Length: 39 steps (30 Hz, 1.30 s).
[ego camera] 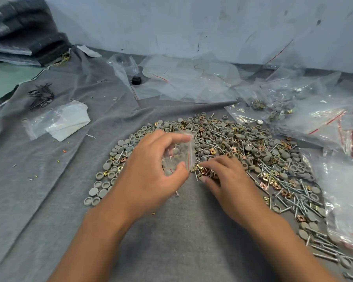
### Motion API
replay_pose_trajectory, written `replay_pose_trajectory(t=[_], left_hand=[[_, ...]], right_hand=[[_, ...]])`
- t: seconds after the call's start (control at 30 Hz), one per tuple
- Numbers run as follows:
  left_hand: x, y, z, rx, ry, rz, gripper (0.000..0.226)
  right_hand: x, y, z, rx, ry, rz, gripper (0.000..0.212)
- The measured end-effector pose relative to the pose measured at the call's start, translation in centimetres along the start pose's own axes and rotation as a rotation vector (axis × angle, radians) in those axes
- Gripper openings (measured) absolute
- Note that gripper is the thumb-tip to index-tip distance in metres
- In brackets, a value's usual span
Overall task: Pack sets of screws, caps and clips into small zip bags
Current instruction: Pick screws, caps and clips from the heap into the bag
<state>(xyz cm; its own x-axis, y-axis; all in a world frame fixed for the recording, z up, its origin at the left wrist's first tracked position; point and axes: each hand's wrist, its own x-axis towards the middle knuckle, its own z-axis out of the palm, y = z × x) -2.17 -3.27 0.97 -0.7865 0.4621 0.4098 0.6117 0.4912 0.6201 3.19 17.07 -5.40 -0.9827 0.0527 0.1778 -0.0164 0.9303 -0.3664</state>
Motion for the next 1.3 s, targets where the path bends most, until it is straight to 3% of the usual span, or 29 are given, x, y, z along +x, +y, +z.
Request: replay_pose_trajectory(t=[0.1,0.27,0.4,0.77,1.0,1.17,1.3], left_hand=[[0.0,0.0,0.0,0.011,-0.004,0.000,0.043],[-0.1,-0.1,0.0,0.018,-0.021,-0.016,0.045],[-0.2,0.0,0.1,0.020,-0.029,-0.017,0.043],[-0.1,0.1,0.2,0.025,-0.046,-0.006,0.043],[-0.3,0.1,0.3,0.030,-0.054,0.002,0.043],[-0.3,0.0,0.3,0.036,-0.059,0.009,0.042],[-0.4,0.1,0.6,0.052,-0.078,0.026,0.044]], right_hand=[[0.1,-0.2,0.7,-0.089,-0.014,-0.016,0.043],[-0.1,0.0,0.7,-0.087,-0.024,-0.017,0.028],[-0.1,-0.1,0.6,-0.132,-0.033,-0.032,0.043],[-0.5,0.4,0.4,-0.049,-0.032,-0.052,0.005],[-0.6,0.2,0.0,-0.056,-0.027,0.008,0.021],[-1.2,0.0,-0.5,-0.058,-0.023,0.030,0.004],[-1.3,0.4,-1.3,0.100,-0.074,0.039,0.014]])
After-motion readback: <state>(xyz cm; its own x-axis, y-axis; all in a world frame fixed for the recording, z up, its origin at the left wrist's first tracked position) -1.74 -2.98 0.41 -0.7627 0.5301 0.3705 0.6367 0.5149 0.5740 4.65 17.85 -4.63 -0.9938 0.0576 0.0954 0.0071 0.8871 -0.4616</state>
